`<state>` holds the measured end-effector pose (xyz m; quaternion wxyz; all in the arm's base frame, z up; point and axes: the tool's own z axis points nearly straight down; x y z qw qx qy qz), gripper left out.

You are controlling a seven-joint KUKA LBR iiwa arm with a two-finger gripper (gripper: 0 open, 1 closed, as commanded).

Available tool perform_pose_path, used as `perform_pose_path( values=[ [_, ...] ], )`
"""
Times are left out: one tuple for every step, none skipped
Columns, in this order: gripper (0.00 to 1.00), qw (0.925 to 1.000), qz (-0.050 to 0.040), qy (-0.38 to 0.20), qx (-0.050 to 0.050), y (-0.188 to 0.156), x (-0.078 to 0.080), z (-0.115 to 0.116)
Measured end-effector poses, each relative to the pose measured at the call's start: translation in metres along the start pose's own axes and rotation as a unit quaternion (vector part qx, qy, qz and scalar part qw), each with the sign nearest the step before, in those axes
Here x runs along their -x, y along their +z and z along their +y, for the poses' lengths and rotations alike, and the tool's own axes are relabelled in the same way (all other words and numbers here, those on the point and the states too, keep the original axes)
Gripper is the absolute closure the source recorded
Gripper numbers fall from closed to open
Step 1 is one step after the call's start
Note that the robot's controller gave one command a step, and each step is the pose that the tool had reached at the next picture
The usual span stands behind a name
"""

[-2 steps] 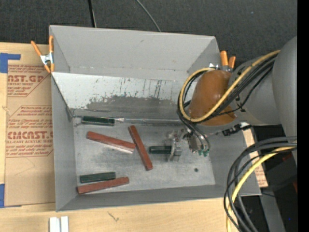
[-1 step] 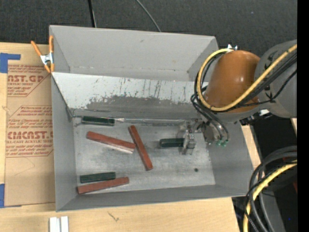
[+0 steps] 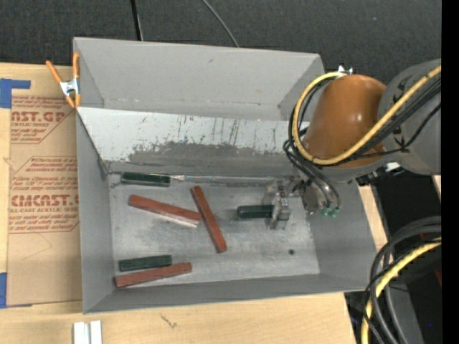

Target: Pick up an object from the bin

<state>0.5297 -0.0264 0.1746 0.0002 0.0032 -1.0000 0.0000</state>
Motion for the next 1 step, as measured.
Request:
perform_pose_path(
  values=[
    [1.0, 1.0, -0.0013, 0.003, 0.0, -0.0715, -0.0077, 0.0049]
  ],
)
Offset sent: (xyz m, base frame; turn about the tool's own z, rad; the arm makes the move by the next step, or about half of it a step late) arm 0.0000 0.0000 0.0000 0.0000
